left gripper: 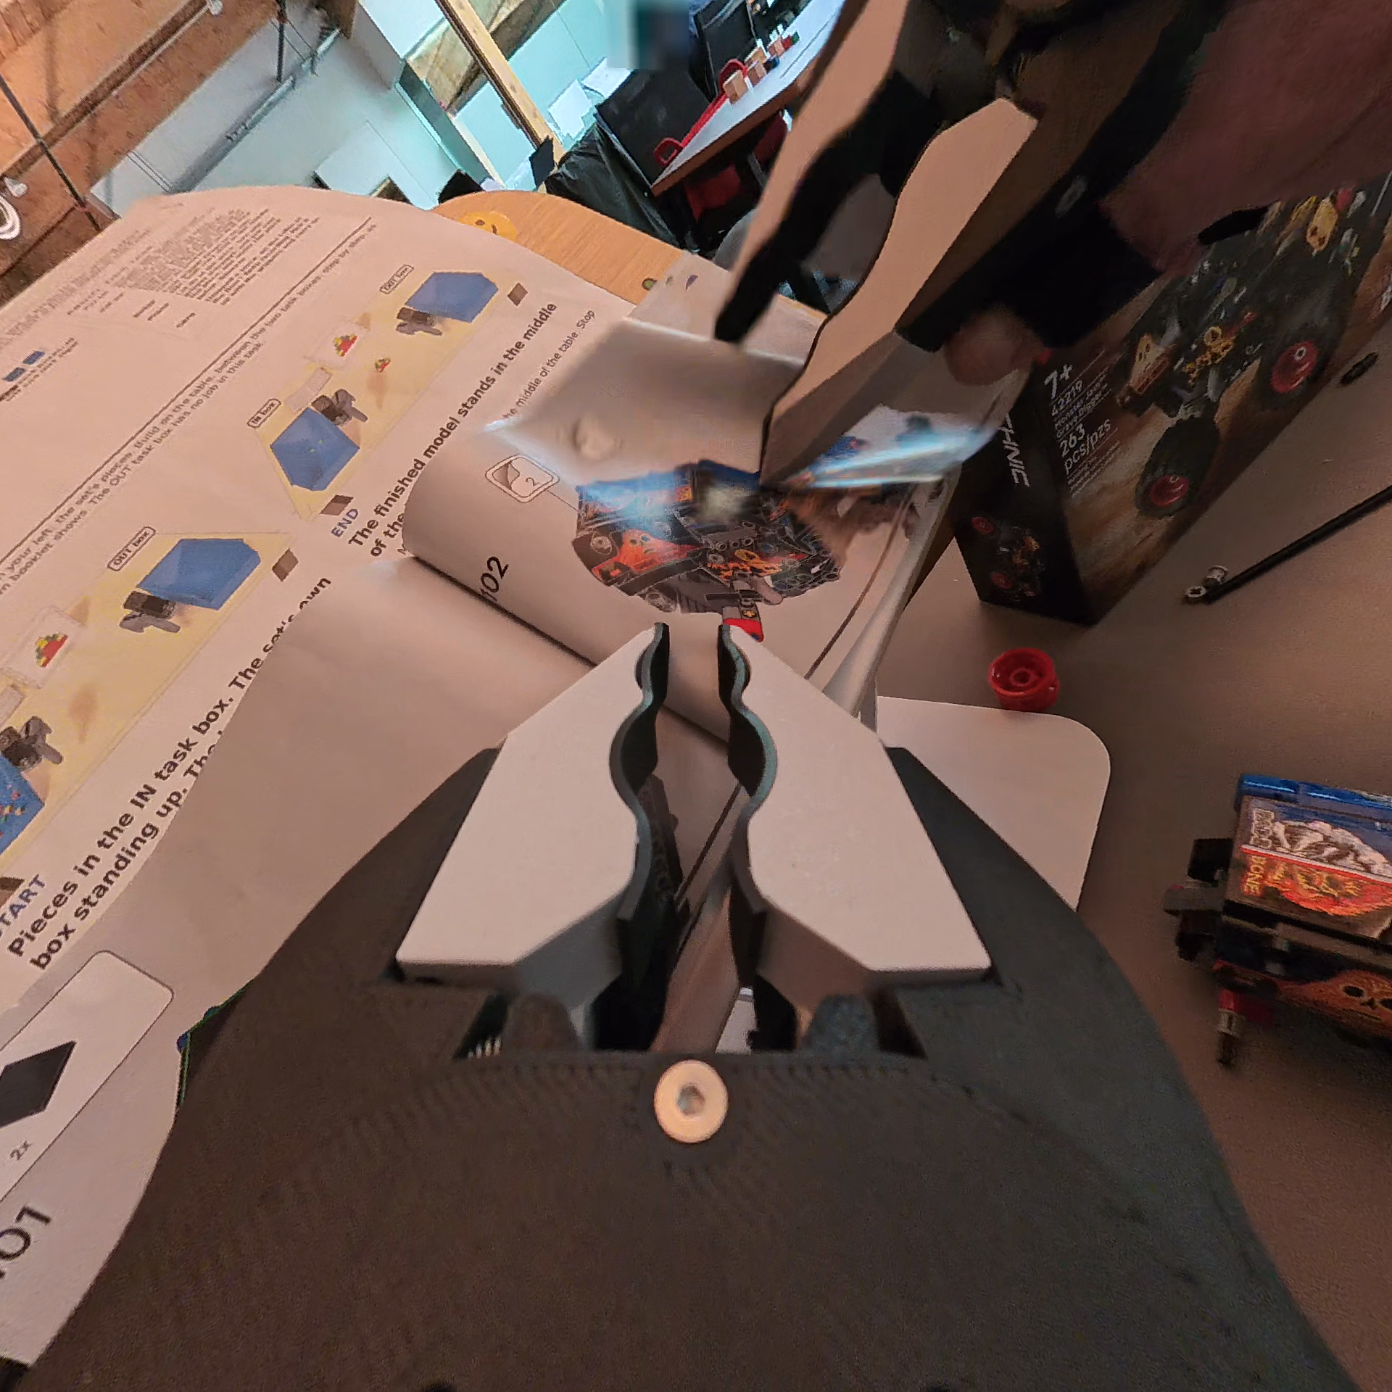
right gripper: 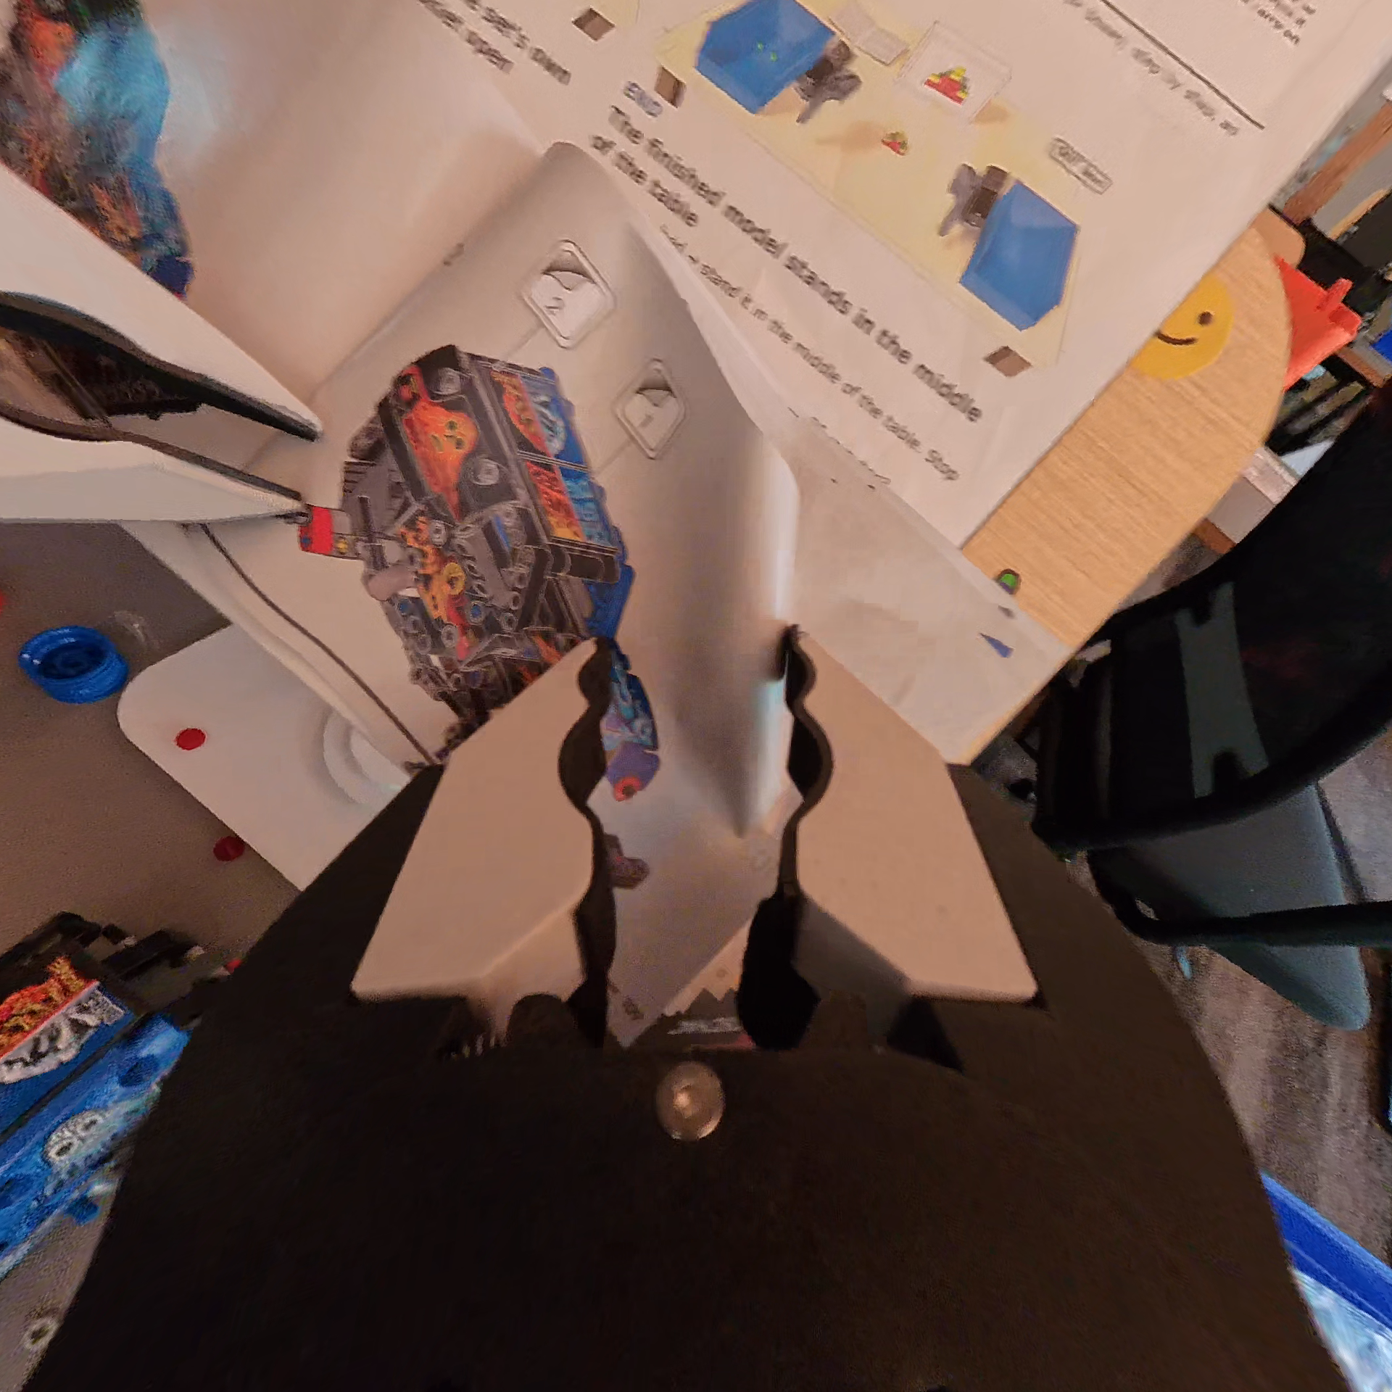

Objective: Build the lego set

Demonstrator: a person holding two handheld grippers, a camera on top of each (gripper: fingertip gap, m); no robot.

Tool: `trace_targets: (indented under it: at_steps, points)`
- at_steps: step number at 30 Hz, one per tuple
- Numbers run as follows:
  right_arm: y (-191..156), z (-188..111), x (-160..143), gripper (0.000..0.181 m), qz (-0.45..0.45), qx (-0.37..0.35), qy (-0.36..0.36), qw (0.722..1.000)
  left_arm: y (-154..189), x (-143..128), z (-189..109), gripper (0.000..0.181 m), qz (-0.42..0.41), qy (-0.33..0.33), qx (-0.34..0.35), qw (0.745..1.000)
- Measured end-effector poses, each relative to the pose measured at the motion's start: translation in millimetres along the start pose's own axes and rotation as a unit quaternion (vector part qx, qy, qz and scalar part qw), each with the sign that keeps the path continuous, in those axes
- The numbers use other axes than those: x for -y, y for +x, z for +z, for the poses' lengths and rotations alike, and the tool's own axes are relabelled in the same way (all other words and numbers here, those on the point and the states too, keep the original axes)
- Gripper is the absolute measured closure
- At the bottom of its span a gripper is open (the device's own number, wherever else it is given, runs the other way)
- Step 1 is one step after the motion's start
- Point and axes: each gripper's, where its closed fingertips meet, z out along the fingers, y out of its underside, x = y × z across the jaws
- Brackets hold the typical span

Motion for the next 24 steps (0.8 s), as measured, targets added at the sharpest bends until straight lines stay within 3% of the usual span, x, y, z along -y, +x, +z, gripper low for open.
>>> trace_targets:
  at_steps: [4,5,6,9,12,18,21,24]
  points:
    - [-8.6,3.2,1.2,0.166,0.001,0.008,0.011,1.0,0.0,-1.7,-1.7,0.168,-0.004,0.0,-0.001,1.0]
    - [-10.5,3.9,0.3,0.18,0.005,0.012,0.004,1.0,0.7,-1.3,-1.9,0.168,-0.005,0.001,-0.001,1.0]
    - [-11.3,4.2,0.2,0.181,0.0,0.01,-0.001,1.0,1.5,-0.9,-2.4,0.168,-0.005,0.001,-0.001,1.0]
    - [-19.2,-4.7,8.4,0.181,-0.016,0.013,0.007,1.0,2.2,0.1,-5.2,0.168,-0.007,0.001,0.001,1.0]
    - [-37.9,-23.7,21.9,0.181,-0.02,0.064,0.016,0.998,-0.4,-1.3,-8.4,0.16,-0.014,0.0,0.002,1.0]
    - [-76.8,-50.3,66.5,0.181,0.03,0.173,0.065,0.982,8.2,4.5,-12.5,0.102,-0.027,0.019,-0.003,0.999]
    - [-99.8,-60.7,100.5,0.172,0.054,0.22,0.115,0.967,2.9,13.7,-23.4,0.107,-0.027,0.067,0.04,0.997]
    - [-125.7,-62.9,120.9,0.139,0.094,0.296,0.142,0.94,-2.8,10.7,-34.0,0.116,-0.066,0.091,0.055,0.992]
